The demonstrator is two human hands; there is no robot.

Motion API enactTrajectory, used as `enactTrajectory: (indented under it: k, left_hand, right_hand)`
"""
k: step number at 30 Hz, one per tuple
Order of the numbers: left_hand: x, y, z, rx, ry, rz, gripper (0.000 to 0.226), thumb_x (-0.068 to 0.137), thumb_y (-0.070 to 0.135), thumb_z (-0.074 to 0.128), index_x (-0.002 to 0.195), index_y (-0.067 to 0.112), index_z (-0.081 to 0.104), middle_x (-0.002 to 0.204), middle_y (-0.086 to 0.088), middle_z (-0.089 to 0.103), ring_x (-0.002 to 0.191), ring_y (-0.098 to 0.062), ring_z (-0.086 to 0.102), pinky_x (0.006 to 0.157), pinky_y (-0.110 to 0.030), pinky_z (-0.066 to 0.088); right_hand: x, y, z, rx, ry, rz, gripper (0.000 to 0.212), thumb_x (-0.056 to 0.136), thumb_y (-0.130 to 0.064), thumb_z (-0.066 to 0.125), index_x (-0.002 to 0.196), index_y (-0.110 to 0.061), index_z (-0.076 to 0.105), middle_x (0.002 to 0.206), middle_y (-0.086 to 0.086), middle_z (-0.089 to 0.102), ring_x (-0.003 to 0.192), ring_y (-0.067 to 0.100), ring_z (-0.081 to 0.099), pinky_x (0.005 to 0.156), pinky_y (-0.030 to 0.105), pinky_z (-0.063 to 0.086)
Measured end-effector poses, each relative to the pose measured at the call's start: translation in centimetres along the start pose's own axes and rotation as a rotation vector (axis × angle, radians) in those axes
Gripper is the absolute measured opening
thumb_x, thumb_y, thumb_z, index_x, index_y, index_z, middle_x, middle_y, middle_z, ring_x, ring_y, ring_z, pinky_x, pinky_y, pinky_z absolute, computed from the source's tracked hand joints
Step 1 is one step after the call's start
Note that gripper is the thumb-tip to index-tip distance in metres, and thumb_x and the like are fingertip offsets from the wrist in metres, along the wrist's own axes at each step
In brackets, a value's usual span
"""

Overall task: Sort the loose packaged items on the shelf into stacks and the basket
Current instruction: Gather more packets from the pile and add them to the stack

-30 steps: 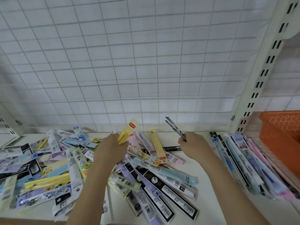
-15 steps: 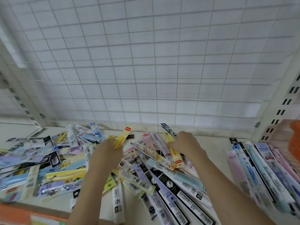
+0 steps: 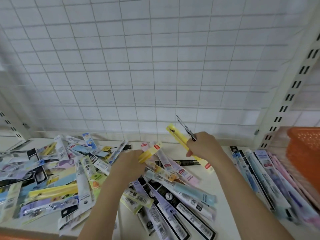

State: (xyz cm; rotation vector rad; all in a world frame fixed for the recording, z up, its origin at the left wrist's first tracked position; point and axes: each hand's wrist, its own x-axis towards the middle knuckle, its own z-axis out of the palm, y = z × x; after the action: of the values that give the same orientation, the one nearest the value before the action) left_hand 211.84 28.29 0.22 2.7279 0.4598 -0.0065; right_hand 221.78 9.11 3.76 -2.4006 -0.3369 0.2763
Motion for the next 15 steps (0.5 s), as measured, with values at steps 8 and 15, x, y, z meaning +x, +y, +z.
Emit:
enactTrajectory:
  k: [8,15]
  left_hand:
    - [0.3,-0.3,0.5,0.1,-0.089,-0.001,0.031,0.081,0.008,0.047,0.057,0.024,0.036,0.061,0.004,0.047,0.065,-0.021,0.05,0.058,-0.025,0.038]
    - [-0.7,0.1,-1.1,0.087,0.045,0.01,0.036,0.085,0.025,0.053,0.053,0.021,0.036,0.052,0.005,0.043,0.048,-0.012,0.041,0.052,-0.025,0.032]
  right_hand:
    - [-1.9,1.2,-1.1,0.053,0.101,-0.017,0.042,0.094,-0.042,0.042,0.08,-0.01,0.066,0.062,-0.009,0.063,0.059,0.008,0.055,0.051,0.021,0.036]
    - [-2.4,1.6,-0.3,0.071,0.096,-0.001,0.021,0.08,-0.021,0.066,0.09,-0.015,0.048,0.085,0.002,0.06,0.077,0.023,0.061,0.053,0.027,0.044]
